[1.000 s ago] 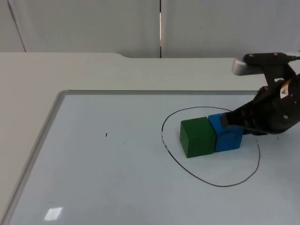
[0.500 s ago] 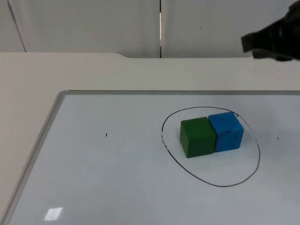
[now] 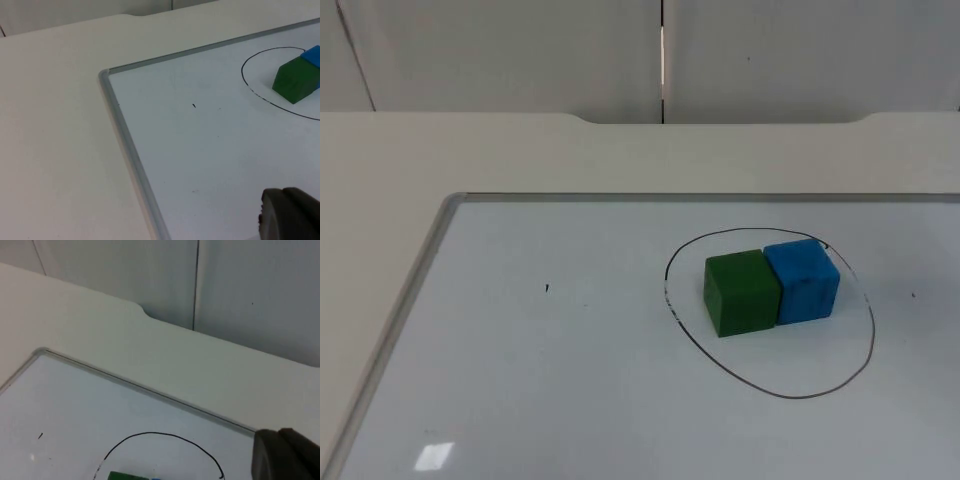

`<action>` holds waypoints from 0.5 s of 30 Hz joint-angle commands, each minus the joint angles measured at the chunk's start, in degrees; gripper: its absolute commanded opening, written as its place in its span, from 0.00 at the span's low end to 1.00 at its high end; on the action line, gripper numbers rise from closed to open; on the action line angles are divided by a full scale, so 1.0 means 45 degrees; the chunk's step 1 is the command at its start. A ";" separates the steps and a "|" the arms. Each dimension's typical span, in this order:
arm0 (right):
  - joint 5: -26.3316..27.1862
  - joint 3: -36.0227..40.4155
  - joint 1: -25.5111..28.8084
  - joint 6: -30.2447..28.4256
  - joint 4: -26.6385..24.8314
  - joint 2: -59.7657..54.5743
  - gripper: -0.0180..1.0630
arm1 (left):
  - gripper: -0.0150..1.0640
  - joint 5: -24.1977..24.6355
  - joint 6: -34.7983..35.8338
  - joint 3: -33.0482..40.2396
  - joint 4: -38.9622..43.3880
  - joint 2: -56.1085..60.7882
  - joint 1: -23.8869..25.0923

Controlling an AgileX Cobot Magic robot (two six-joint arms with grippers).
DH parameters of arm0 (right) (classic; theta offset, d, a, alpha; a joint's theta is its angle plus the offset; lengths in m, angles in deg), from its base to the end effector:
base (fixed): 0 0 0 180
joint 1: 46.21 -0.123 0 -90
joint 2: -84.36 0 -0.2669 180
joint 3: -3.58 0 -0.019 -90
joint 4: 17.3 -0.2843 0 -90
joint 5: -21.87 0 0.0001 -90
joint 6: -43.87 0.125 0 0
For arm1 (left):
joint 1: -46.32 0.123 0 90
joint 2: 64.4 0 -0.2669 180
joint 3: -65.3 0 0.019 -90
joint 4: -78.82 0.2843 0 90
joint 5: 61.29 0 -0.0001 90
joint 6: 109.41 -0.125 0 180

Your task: Push the two cubes into the marked area.

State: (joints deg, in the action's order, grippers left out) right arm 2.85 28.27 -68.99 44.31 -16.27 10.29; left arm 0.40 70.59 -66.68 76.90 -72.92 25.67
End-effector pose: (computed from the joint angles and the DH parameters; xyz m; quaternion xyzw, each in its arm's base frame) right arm 0.2964 0.1237 0.2968 -0.1715 0.8388 0.0972 0.5075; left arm 0.0668 -0.0291 0.2760 0.1545 0.8440 -0.1085 0.5019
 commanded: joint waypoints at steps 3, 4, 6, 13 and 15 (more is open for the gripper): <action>-0.0589 0.0038 -0.0060 -0.0307 0.0079 0.0598 0.02 | 0.01 -0.0010 0.0082 0.0079 -0.0004 0.0044 0.0023; -0.0774 0.0064 -0.0083 -0.0326 0.0079 0.0800 0.02 | 0.01 -0.0010 0.0082 0.0079 -0.0004 0.0044 0.0023; -0.0862 0.0391 -0.0083 -0.0334 0.0079 0.1402 0.02 | 0.01 -0.0010 0.0082 0.0079 -0.0004 0.0044 0.0023; -0.0862 0.1726 -0.0083 -0.0309 0.0048 0.2969 0.02 | 0.01 -0.0010 0.0082 0.0079 -0.0004 0.0044 0.0023; -0.0928 0.2316 -0.0083 -0.0257 0.0021 0.3663 0.02 | 0.01 -0.0010 0.0082 0.0079 -0.0004 0.0044 0.0023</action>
State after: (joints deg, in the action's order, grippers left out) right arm -1.03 36.81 -68.99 43.87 -16.27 24.23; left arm 0.40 70.59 -66.68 76.90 -72.92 25.67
